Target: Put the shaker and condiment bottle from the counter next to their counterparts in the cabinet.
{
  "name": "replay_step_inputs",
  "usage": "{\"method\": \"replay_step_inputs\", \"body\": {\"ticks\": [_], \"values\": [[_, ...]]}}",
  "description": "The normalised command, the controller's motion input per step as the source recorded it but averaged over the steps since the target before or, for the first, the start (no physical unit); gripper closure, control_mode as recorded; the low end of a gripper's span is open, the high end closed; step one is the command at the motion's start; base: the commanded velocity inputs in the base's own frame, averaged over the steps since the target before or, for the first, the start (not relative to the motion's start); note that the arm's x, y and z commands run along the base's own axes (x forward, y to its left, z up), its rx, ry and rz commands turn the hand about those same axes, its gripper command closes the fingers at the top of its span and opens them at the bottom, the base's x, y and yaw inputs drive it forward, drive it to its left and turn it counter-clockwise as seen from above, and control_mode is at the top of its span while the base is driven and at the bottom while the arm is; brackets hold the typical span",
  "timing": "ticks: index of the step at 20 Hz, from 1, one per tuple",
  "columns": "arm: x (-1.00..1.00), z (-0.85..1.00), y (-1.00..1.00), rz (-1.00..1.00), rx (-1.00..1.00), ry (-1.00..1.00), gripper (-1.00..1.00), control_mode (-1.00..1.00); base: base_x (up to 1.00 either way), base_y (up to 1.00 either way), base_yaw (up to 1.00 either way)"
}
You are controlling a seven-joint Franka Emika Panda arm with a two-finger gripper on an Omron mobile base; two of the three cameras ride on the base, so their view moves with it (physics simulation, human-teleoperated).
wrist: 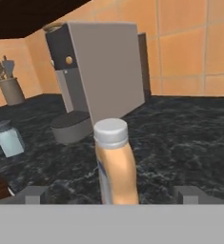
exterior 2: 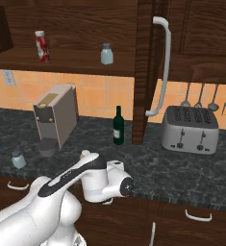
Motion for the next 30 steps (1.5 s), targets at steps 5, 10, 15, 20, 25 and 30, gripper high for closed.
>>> {"method": "replay_step_inputs", "body": {"ticks": [5,10,15,20,25,30], "values": [[0.02,-0.34,0.53,0.0,0.0,0.0,-1.0,-1.0,0.0,0.0,0.0],[0.23,-0.34,0.45,-0.02,0.0,0.0,-1.0,-1.0,0.0,0.0,0.0],[0.25,-0.39,0.5,-0.03,-0.01,0.0,-1.0,-1.0,0.0,0.0,0.0],[0.2,-0.41,0.52,-0.01,0.0,0.0,-1.0,-1.0,0.0,0.0,0.0],[0.3,-0.43,0.55,-0.02,0.0,0.0,-1.0,-1.0,0.0,0.0,0.0],[0.27,-0.28,0.45,-0.02,0.0,0.02,1.0,-1.0,0.0,0.0,0.0]]}}
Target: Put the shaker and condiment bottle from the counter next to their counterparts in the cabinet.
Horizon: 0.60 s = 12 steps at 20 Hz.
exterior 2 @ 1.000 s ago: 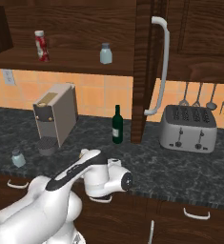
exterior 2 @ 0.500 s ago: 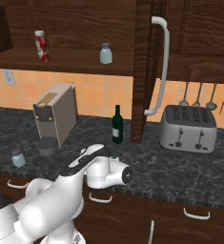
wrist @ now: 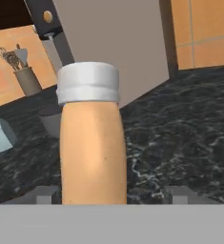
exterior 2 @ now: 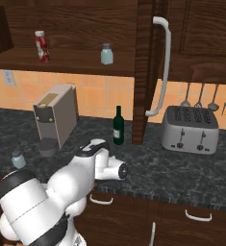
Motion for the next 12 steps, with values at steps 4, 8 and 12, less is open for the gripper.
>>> {"method": "replay_step_inputs", "body": {"ticks": [4,8,12], "values": [[0.03,0.06,0.06,-0.06,0.0,0.0,1.0,-1.0,0.0,0.0,0.0],[-0.04,0.67,0.0,-0.28,-0.06,-0.01,1.0,-1.0,0.0,0.0,0.0],[0.0,0.98,0.16,-0.25,-0.17,-0.01,1.0,-1.0,0.0,0.0,0.0]]}}
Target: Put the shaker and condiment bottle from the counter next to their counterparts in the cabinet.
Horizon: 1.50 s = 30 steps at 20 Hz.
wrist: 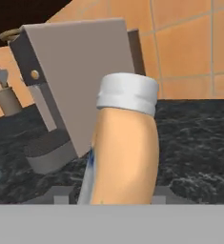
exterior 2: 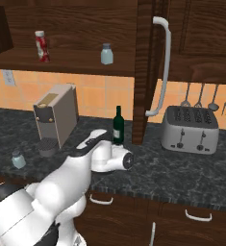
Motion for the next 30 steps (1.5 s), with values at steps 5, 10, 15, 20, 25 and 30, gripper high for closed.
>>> {"method": "replay_step_inputs", "body": {"ticks": [5,10,15,20,25,30], "values": [[0.0,0.91,0.32,-0.21,-0.17,0.01,1.0,-1.0,0.0,0.0,0.0],[-0.02,0.43,0.13,-0.19,-0.18,-0.08,1.0,-1.0,0.0,0.0,0.0],[-0.29,0.07,0.0,0.0,-0.2,-0.18,1.0,-1.0,0.0,0.0,0.0],[-0.25,0.54,0.09,-0.06,-0.17,-0.22,1.0,-1.0,0.0,0.0,0.0],[-0.1,0.71,0.24,-0.09,-0.09,-0.1,1.0,-1.0,0.0,0.0,0.0],[-0.04,0.77,0.1,-0.06,-0.03,-0.06,1.0,-1.0,0.0,0.0,0.0]]}}
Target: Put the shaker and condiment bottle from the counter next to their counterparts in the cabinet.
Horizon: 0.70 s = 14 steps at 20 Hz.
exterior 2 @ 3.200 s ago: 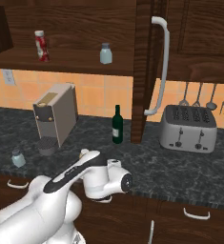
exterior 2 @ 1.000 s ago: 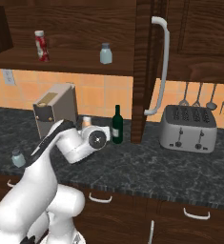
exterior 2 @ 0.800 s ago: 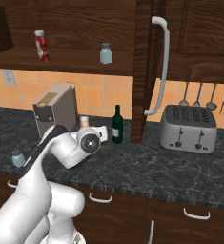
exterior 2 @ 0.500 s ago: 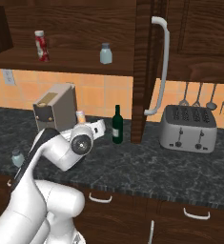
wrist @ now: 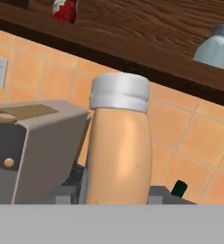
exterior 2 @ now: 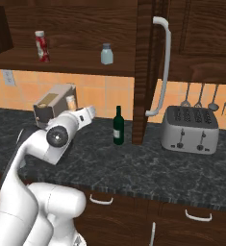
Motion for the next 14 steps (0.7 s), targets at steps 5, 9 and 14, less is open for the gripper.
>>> {"method": "replay_step_inputs", "body": {"ticks": [5,9,14], "values": [[-0.26,0.7,0.02,-0.03,0.0,-0.12,1.0,-1.0,0.0,0.0,0.0],[-0.45,0.69,0.09,0.0,0.0,-0.14,1.0,-1.0,0.0,0.0,0.0],[-0.39,0.65,0.14,0.02,0.0,-0.02,1.0,-1.0,0.0,0.0,0.0]]}}
